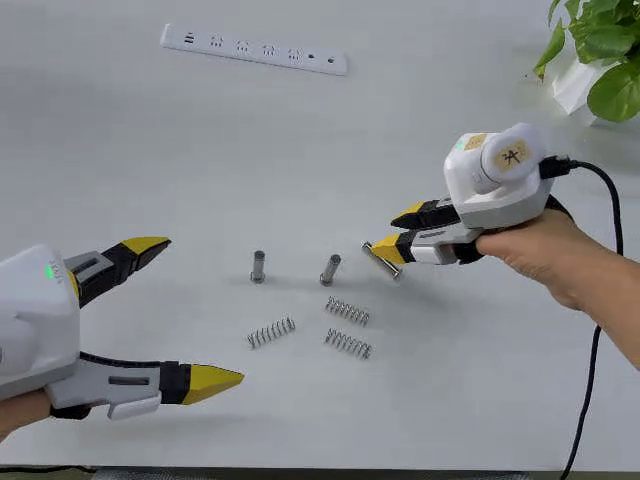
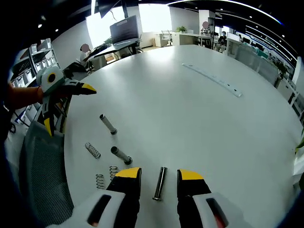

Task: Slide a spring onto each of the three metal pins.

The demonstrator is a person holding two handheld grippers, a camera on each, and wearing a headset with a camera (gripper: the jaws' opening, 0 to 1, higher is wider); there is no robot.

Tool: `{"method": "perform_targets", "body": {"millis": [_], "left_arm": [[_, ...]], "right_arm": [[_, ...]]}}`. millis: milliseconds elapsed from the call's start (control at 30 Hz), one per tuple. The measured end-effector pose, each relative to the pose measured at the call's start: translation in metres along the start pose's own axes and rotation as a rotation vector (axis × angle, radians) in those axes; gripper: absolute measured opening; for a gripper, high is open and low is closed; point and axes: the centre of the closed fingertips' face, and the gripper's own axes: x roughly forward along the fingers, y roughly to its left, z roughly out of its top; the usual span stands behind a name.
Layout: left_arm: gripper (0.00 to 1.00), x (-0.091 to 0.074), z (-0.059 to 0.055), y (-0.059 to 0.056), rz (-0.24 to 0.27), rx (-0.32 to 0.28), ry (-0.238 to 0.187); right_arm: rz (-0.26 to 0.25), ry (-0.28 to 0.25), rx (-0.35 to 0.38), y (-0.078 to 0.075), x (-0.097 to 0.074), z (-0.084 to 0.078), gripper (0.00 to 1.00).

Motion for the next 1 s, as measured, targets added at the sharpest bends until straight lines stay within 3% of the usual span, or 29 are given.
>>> {"method": "perform_targets", "body": {"millis": [367,433,633,1000], "left_arm": [[0.98,-0.001,-0.003,0.003,0.007,-0.015,-0.005],[0.98,-0.001,-0.004,0.003,0.008,-0.017,-0.005],[0.97,-0.001,-0.005,0.003,0.009,-0.024,-0.006],[0.97,0.0,-0.007,0.004,0.008,-0.032,-0.006]], "right_arm": [[0.012,0.115,-0.005,-0.007,0.029,-0.007,0.17],[0.015,0.13,0.001,-0.001,0.029,-0.008,0.17],[0.016,0.166,0.011,-0.002,0.034,-0.017,0.14],[0.031,0.183,0.013,0.015,0.029,-0.016,0.08]]}}
